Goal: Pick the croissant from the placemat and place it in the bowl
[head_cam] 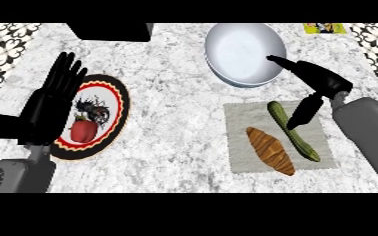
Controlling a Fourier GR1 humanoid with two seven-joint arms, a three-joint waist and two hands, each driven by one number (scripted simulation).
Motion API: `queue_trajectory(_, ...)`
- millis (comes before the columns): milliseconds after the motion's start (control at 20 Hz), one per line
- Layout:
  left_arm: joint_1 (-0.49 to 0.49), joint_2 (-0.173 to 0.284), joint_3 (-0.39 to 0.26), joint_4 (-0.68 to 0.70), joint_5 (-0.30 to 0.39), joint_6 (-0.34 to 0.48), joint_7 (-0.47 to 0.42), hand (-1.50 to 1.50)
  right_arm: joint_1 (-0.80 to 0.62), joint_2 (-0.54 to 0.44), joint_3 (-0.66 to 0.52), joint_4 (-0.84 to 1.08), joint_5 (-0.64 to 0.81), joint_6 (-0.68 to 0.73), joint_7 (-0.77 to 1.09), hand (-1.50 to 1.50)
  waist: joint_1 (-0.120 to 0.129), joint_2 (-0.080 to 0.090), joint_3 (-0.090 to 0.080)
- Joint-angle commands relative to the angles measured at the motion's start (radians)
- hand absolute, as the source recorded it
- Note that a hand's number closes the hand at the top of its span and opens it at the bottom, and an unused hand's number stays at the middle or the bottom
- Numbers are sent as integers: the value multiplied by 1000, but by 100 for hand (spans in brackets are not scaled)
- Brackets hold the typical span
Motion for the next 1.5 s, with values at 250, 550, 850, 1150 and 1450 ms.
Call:
queue_trajectory(250,38,-24,-11,-10,-26,9,-20,0,-218,-1,140,0,-52,553,247,-150,-16,-4,3)
queue_trajectory(550,-23,-15,54,2,-22,12,44,0,-160,92,37,-88,-91,577,478,-150,-40,-5,5)
queue_trajectory(850,43,-39,67,14,-35,-57,-26,0,-63,176,19,-164,-83,548,566,-150,-38,-3,5)
queue_trajectory(1150,12,-37,90,-45,-53,-37,64,0,92,81,-46,-289,-25,579,479,-150,-39,-3,5)
queue_trajectory(1450,53,-67,98,-49,-70,-55,39,0,205,79,-20,-329,190,435,265,-150,-38,-2,5)
